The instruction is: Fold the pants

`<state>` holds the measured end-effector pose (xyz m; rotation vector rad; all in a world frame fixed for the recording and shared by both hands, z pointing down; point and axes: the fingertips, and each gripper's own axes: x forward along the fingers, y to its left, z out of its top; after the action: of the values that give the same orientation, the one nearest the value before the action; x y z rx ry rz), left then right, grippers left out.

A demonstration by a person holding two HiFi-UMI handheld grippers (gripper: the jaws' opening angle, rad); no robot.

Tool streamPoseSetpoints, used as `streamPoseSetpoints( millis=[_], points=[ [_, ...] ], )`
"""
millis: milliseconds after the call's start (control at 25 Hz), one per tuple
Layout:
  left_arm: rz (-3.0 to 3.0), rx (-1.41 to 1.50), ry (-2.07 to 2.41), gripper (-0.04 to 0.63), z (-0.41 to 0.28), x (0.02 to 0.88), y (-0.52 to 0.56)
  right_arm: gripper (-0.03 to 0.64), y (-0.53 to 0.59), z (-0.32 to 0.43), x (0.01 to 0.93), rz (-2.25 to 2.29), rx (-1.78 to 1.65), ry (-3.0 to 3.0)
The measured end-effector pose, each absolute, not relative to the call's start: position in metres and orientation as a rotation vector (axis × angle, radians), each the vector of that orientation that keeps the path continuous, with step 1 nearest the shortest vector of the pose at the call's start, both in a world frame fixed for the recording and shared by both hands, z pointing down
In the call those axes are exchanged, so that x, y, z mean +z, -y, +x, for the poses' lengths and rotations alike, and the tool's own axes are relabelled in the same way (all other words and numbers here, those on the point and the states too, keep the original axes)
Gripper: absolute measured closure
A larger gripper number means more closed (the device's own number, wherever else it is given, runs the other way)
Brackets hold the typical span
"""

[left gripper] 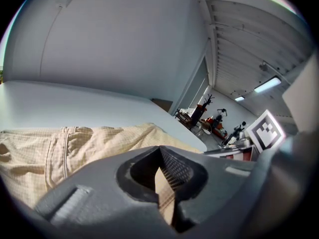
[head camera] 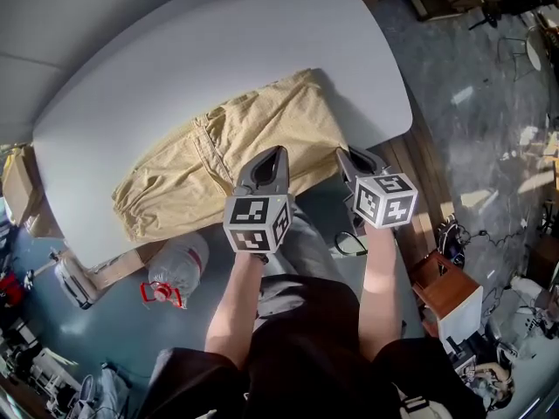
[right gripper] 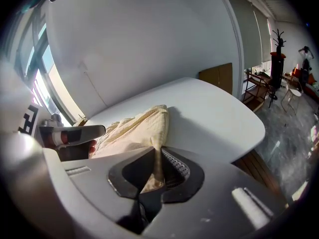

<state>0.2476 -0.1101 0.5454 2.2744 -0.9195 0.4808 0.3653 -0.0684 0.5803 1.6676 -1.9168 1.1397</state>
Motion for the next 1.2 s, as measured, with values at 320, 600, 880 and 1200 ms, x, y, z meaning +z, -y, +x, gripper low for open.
streamPoseSetpoints(
  millis=[320, 600, 880, 1200],
  points=[
    [2.267, 0.439, 0.968, 0.592, 0.228, 0.534, 0.104, 0.577, 0.069, 0.359, 0.549, 1.671, 1.098, 1.977],
    [2.247, 0.358, 1.047, 0.592, 0.166, 0.515, 0.110, 0.577, 0.088, 0.313, 0.495, 1.665, 0.950, 2.059],
    [2.222, 0.257, 1.132, 0.592, 0.108, 0.492, 0.109, 0.577, 0.100, 0.263, 0.443, 1.619, 0.790, 2.122],
    [2.172, 0.161, 1.266, 0.592, 0.016, 0.472, 0.111, 0.577, 0.115, 0.167, 0.392, 1.522, 0.659, 2.268]
  ],
)
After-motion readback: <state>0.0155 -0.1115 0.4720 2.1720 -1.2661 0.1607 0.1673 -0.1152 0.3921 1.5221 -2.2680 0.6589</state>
